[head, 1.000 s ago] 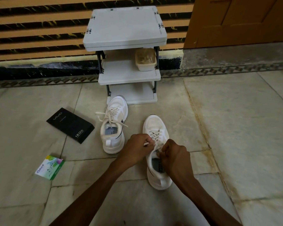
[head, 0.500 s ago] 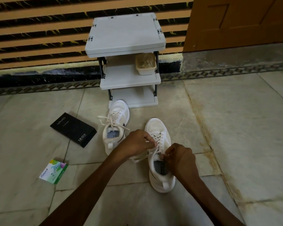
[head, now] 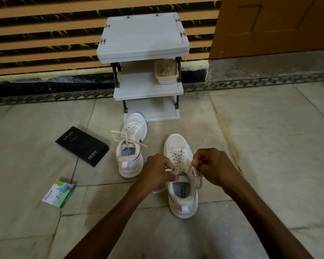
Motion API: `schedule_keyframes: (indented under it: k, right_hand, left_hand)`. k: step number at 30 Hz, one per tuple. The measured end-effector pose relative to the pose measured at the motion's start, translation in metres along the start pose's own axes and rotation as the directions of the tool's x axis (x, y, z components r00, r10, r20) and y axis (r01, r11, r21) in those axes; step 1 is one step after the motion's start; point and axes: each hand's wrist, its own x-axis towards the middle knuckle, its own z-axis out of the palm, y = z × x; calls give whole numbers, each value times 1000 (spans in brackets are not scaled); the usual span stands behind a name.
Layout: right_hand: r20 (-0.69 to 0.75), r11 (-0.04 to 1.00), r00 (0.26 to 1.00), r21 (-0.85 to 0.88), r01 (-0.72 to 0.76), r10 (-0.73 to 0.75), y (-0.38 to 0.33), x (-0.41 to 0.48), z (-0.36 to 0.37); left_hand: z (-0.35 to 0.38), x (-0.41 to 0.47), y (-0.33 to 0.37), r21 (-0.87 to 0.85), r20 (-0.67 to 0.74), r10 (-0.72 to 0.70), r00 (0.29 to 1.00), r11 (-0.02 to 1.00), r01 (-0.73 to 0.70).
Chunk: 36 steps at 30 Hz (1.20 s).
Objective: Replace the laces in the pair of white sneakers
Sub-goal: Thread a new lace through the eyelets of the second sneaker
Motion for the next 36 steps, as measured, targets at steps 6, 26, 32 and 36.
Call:
schedule_keyframes:
  k: [6,26,32,36]
  right_hand:
    - [-1,997,998,61,56,-56,-3,-1,-3]
    - [-286,745,807,314,588,-517,-146,-13,-126]
    - [-336,744,745,162,649,-576,-165,-20,-133]
    - [-355,738,736,160,656,-577,-166,-23,-130]
  left_hand:
    - [-2,0,1,-33,30,-33,999,999,34]
    - [-139,-29,114,-69,-549,378,746,869,-491]
    - [-166,-37,141,-169,-586,379,716,808,-565]
    - [-169,-40,149,-487,-546,312,777,637,-598]
